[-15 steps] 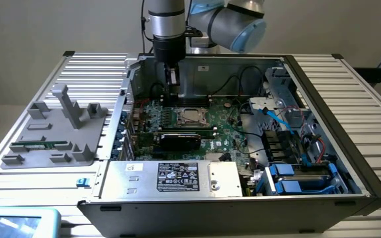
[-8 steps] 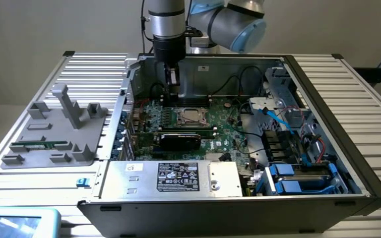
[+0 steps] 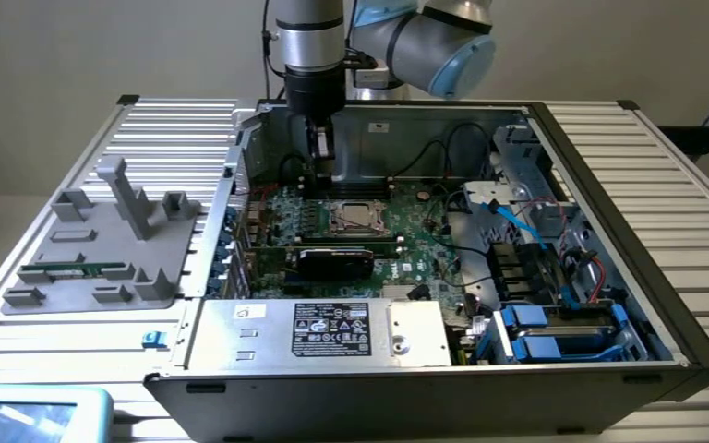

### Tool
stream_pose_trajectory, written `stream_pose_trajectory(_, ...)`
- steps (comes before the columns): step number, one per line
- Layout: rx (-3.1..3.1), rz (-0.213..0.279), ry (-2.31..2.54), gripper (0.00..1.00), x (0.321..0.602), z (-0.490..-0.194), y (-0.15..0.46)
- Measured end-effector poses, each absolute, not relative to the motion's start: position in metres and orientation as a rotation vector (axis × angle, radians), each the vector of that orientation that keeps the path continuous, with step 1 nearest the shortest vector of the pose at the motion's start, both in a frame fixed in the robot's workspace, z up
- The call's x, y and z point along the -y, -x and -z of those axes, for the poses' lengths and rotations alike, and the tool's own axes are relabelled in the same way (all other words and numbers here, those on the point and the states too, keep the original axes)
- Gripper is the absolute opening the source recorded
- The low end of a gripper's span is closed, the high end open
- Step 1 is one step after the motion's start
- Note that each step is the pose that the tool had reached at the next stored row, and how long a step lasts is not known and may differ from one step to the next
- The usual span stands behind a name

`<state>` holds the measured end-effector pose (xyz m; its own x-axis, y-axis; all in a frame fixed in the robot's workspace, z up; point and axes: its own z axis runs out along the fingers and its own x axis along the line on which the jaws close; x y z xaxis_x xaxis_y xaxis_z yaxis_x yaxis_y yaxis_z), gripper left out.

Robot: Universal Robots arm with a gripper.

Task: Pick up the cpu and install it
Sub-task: 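Close the cpu cover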

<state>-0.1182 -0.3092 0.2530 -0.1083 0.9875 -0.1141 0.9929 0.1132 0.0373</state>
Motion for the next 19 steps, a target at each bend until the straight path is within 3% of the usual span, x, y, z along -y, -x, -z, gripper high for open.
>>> stream_pose_trajectory(19,-2.517,0.049,-1.679,0.09,0.3092,-0.253,0.1189)
